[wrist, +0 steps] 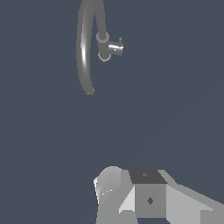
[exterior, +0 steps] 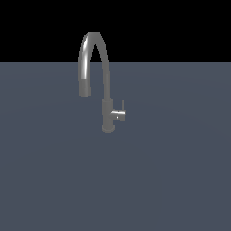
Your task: Turn on the faucet by rotating a designated handle.
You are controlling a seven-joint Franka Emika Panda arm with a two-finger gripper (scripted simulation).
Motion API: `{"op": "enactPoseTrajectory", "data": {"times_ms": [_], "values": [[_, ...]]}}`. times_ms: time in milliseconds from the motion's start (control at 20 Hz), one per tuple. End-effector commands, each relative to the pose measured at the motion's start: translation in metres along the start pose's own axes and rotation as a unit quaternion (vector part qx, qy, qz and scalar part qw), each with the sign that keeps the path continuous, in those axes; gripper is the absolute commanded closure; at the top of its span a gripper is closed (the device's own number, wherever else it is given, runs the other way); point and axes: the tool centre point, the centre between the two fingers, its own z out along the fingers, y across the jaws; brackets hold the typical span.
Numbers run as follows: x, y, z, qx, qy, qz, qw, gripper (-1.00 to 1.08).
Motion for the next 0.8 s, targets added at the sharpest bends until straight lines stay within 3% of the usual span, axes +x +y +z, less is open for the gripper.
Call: {"op": "enactPoseTrajectory", "data": {"times_ms": [0,400,750], "values": [[0.000,0.000,0.000,0.000,0.000,0.000,1.0000,1.08],[0.009,-0.001,0.002,0.012,-0.010,0.012,0.9998,1.08],[0.031,-0.004,0.007,0.041,-0.035,0.042,0.9977,1.08]]}}
